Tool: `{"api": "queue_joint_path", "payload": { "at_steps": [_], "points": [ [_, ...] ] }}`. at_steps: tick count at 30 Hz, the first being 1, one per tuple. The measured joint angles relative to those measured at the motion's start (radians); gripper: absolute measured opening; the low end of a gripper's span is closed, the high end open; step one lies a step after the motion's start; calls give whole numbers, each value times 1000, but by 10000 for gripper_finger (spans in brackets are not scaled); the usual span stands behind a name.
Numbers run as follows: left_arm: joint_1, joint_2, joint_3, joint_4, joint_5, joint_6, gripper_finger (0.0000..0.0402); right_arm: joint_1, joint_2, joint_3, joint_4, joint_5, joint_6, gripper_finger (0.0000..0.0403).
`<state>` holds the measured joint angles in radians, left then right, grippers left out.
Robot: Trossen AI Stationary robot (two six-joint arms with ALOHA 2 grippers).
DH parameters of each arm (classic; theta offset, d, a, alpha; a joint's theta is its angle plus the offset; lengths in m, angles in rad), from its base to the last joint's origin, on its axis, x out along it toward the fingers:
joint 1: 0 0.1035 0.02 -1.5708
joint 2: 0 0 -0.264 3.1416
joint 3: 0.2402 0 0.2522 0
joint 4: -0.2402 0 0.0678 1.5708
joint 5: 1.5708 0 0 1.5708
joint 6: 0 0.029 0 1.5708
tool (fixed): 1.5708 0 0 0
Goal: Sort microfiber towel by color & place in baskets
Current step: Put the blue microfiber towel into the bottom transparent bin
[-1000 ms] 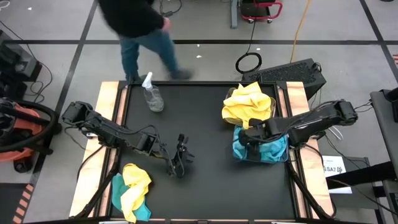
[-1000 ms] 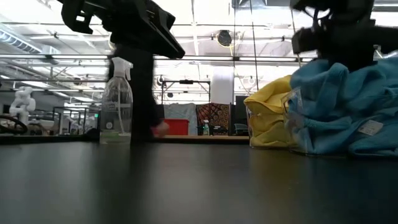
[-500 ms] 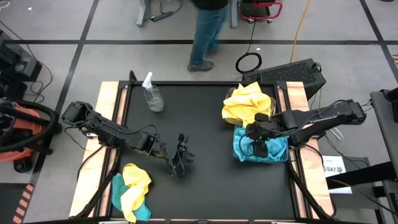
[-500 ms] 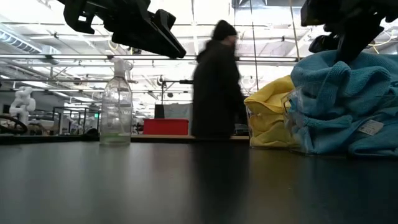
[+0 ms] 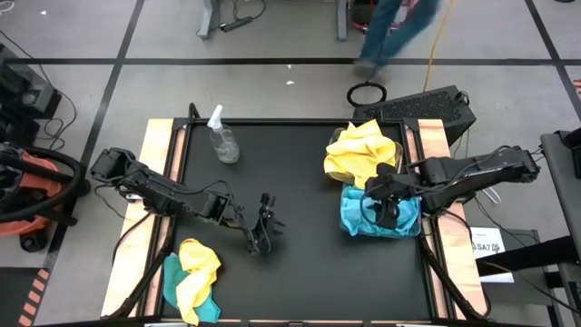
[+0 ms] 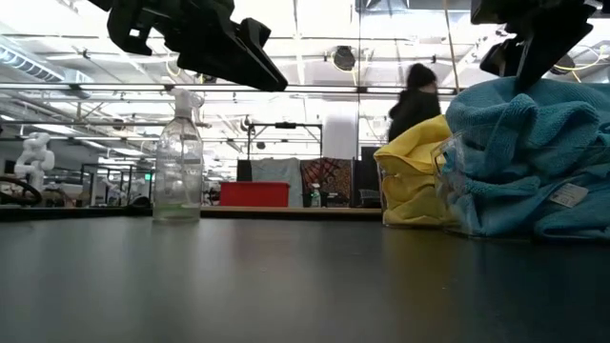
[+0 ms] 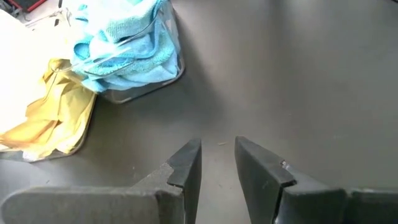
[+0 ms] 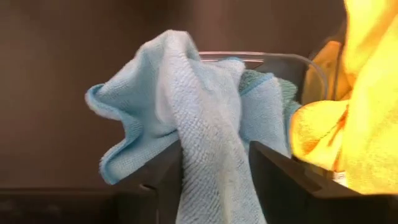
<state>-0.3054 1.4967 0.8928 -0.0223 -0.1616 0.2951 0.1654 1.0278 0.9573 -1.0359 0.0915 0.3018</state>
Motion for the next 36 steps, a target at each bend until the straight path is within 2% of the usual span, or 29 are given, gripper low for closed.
{"api": "queue_joint_path", "payload": {
  "at_steps": [6,15,36],
  "points": [
    [7,0,0,0,0,0,105,0,-8,0,7,-41,-20,120],
    [18,0,0,3,0,0,105,0,72,-9,19,-42,-94,8],
    [17,0,0,-3,24,-26,105,0,399,-9,43,-38,-133,1]
  ]
}}
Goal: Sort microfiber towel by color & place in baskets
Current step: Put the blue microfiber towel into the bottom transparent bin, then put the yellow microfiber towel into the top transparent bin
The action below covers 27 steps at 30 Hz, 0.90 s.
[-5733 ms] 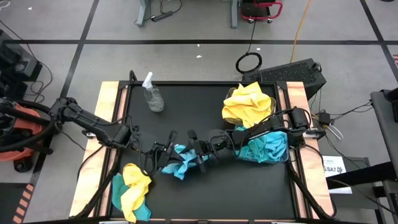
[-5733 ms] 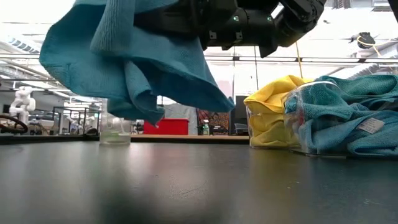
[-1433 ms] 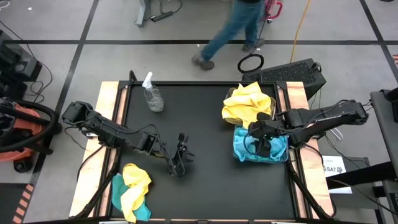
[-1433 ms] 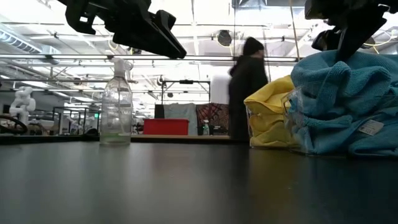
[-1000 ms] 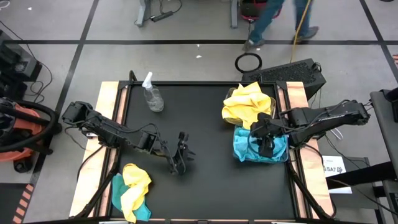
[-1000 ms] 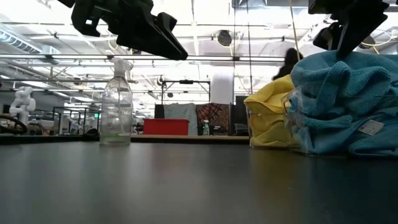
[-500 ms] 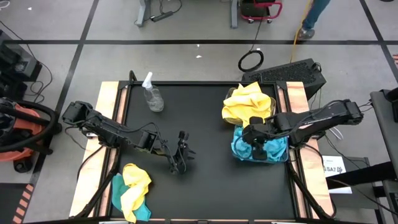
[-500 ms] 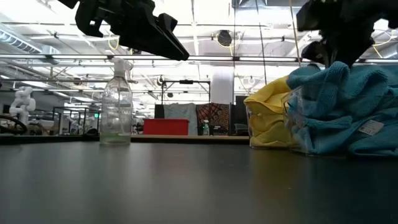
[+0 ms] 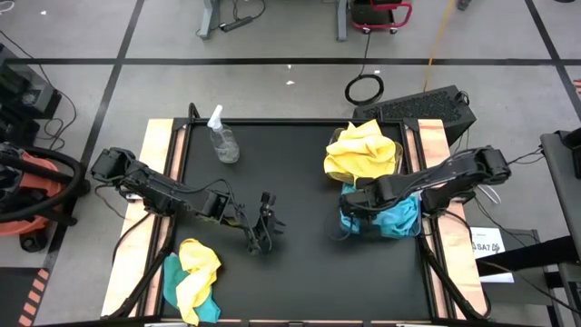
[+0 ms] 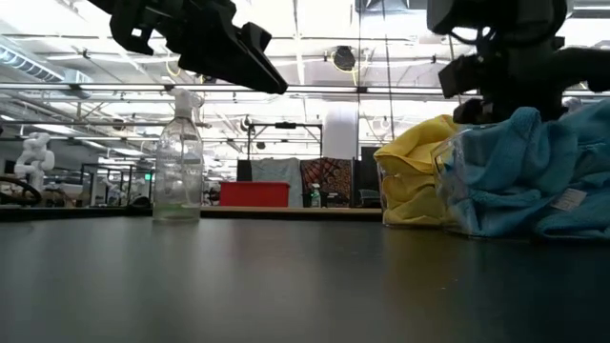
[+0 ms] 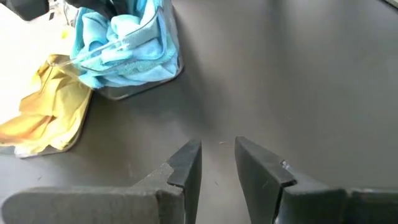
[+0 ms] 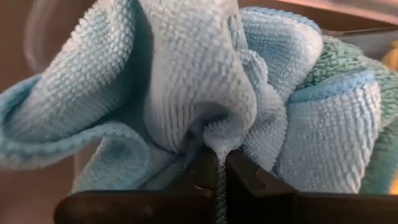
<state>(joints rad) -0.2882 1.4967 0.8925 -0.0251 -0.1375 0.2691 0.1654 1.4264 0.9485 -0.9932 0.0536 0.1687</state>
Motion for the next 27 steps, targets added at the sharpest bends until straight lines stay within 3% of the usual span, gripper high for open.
{"api": "queue_joint_path", "payload": {
  "at_steps": [7,13,21,27],
  "points": [
    [-2,0,0,-15,3,0,105,0,55,0,0,0,-5,13],
    [-2,0,0,-32,3,0,105,0,28,1,-47,-3,9,69],
    [-2,0,0,-56,3,0,105,0,-147,54,-92,-1,55,160],
    [-1,0,0,-66,3,0,105,0,-317,82,-81,31,55,202]
  ]
}}
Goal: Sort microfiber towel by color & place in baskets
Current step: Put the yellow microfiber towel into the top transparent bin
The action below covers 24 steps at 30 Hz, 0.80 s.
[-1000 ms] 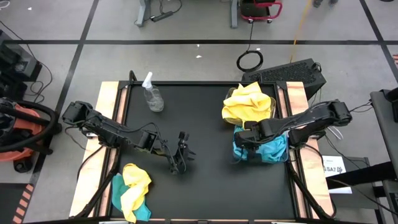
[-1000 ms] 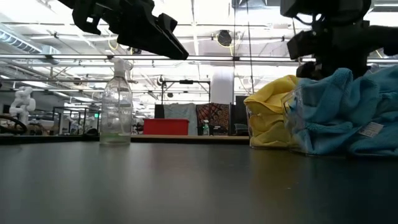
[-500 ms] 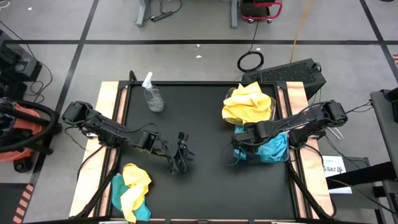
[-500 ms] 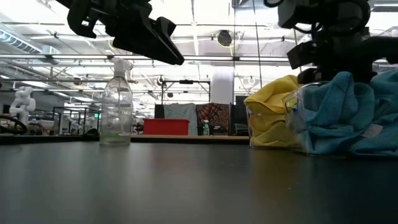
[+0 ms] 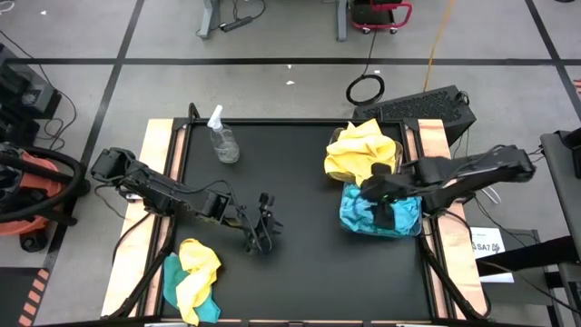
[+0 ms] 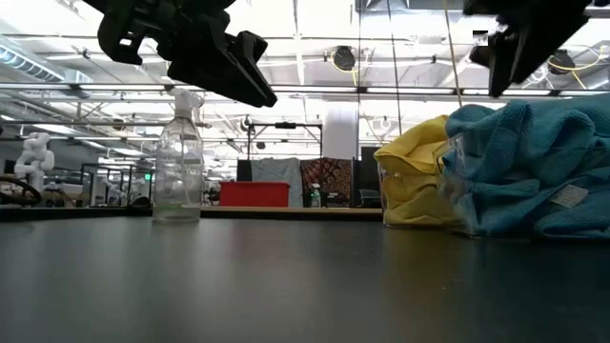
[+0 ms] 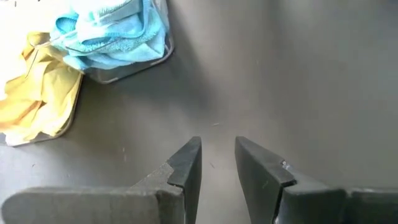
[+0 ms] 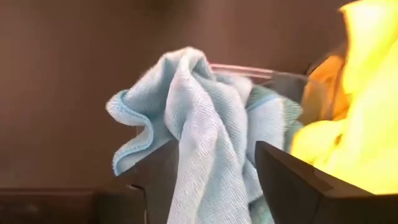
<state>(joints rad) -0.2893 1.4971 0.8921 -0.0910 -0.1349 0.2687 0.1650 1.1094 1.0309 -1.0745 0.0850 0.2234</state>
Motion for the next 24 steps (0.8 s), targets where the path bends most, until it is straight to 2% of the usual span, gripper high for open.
{"api": "queue_joint_path", "payload": {
  "at_steps": [6,12,20,24],
  "points": [
    [0,-13,0,-47,0,0,105,0,-145,0,55,21,-7,226],
    [-7,-100,0,-264,1,-31,105,22,-218,0,230,15,-62,231],
    [-80,-240,0,-570,163,-296,111,89,-185,-1,388,13,-138,231],
    [-153,-259,0,-720,172,-467,165,100,-139,-27,451,13,-165,231]
  ]
}}
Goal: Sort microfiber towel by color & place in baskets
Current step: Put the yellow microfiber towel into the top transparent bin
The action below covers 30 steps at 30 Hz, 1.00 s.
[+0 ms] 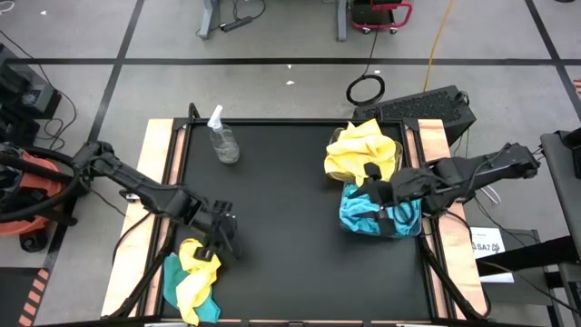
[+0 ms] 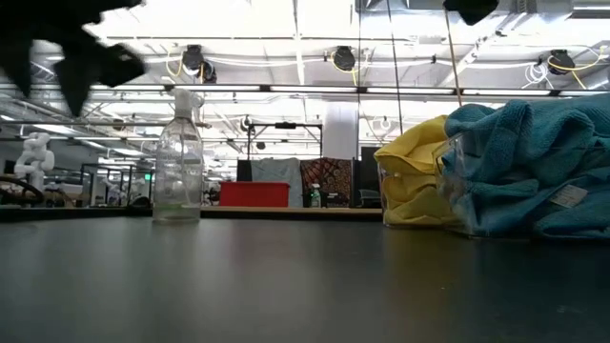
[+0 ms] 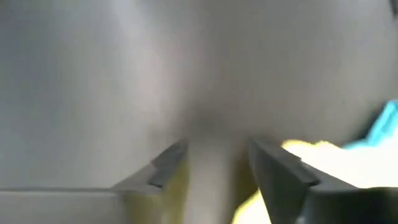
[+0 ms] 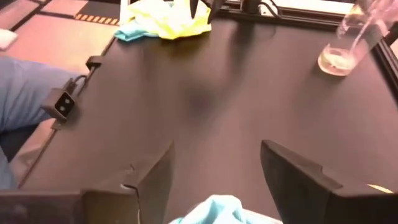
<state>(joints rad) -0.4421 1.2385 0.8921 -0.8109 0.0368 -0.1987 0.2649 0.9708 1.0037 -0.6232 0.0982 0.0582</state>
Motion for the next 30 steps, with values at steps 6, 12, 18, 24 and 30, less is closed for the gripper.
{"api": "queue_joint_path", "payload": {
  "at_steps": [6,12,18,24,30],
  "points": [
    [-73,0,0,-131,118,-280,288,-1,85,-44,99,1,-30,231],
    [-146,2,0,-133,140,-411,335,-1,159,-46,145,-8,-30,231],
    [-204,5,-88,-31,144,-542,336,12,208,-46,165,-50,-19,231],
    [-229,5,-200,176,186,-658,336,47,226,-46,197,-52,-19,231],
    [-254,5,-247,174,203,-712,286,84,226,-46,214,-45,-11,231]
  ]
}}
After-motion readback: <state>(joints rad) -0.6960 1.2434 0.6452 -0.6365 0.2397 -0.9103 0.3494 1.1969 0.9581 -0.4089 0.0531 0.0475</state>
